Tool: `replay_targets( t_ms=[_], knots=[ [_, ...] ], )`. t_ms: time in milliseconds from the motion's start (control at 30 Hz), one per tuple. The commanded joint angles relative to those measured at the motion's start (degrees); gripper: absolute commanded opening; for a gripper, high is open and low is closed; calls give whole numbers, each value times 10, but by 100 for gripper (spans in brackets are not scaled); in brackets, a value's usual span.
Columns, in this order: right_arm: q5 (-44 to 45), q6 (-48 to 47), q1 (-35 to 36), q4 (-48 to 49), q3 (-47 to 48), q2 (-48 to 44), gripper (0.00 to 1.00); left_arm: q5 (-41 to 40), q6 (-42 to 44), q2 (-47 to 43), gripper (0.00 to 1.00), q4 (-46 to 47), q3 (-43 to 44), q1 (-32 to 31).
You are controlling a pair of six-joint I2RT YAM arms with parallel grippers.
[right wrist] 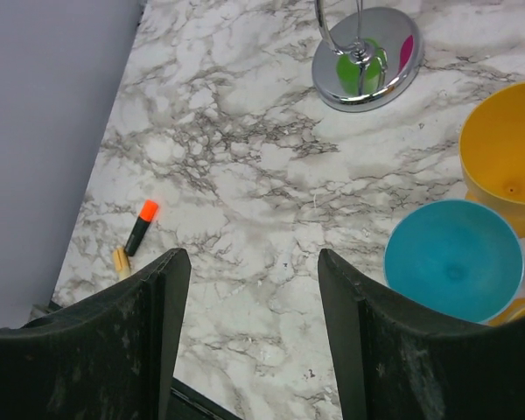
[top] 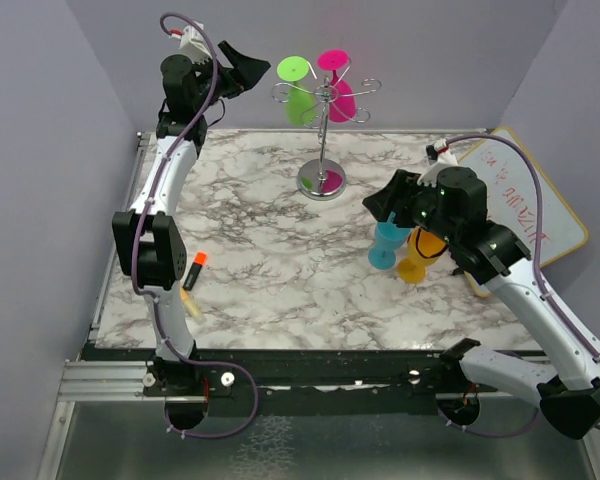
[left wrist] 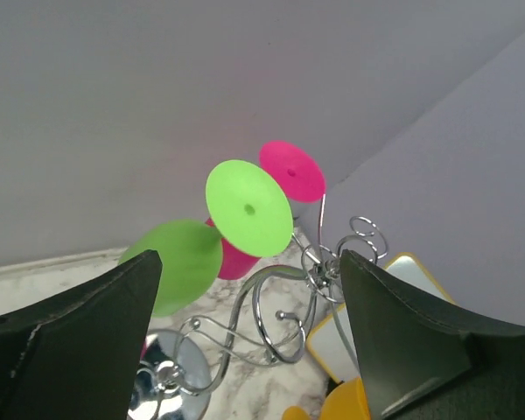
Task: Take the wine glass off the wine glass rack
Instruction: Pick up the wine glass from the wine rack.
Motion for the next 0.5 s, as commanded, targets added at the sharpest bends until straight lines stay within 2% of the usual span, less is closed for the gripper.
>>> replay_targets(
  t_ms=[0,133,333,467],
  knots=[
    [24,12,-2,3,-13,-8,65,79,-131,91,79,75,68,3],
    [28,25,-2,2,-21,-13,63,94,-168,148,75,77,130,-1],
    [18,38,-2,-1,-31,-13,63,78,-183,175,72,80,152,-1],
    [12,44,-2,0,-31,-11,63,81,-176,180,66,79,164,-7]
  ],
)
